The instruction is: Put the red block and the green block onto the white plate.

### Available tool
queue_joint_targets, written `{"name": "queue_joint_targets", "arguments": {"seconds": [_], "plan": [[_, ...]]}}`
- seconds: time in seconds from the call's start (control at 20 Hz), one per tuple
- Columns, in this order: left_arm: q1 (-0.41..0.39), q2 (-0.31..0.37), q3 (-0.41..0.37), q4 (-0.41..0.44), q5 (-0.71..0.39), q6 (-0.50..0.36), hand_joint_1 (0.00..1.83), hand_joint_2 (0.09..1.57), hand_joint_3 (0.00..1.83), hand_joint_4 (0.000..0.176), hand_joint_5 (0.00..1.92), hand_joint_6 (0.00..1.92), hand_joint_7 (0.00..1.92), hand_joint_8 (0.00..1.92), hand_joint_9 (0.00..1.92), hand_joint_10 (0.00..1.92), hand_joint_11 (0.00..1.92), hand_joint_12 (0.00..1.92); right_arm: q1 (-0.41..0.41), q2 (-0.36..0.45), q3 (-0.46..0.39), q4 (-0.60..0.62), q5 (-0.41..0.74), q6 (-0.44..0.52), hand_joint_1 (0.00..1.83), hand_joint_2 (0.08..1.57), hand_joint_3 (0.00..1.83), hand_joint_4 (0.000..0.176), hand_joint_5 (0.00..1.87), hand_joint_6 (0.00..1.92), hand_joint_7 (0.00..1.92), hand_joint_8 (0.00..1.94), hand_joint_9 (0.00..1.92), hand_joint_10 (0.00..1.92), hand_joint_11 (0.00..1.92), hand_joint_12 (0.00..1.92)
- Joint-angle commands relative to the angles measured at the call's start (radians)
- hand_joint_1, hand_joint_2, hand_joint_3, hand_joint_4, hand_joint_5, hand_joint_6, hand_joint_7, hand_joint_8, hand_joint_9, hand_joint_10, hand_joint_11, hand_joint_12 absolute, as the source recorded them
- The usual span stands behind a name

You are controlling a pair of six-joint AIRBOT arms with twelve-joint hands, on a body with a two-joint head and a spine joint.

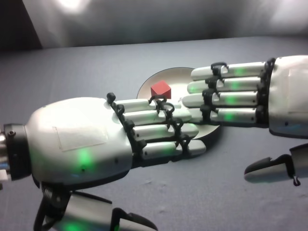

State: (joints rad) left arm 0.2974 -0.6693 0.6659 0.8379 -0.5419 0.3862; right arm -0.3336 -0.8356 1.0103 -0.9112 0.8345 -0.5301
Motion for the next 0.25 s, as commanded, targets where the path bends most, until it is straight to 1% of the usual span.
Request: {"name": "queue_joint_targets", "arguments": {"seconds": [0.0,0.2], "plan": [[-0.012,0.008,-0.005,-0.026,-0.091,-0.004,0.00,1.21,0.01,0.000,0.15,0.01,0.10,0.01,0.06,0.01,0.04,0.02,0.013,0.006,-0.010,0.043,0.182,0.016,0.00,1.24,0.01,0.000,0.00,0.00,0.00,0.00,0.00,0.00,0.00,0.00],[-0.017,0.008,-0.001,-0.027,-0.097,-0.004,0.00,1.22,0.01,0.000,0.14,0.00,0.10,0.01,0.06,0.01,0.02,0.02,0.015,0.018,-0.023,0.020,0.199,0.035,0.00,1.23,0.01,0.000,0.00,0.00,0.00,0.00,0.00,0.00,0.00,0.00]]}}
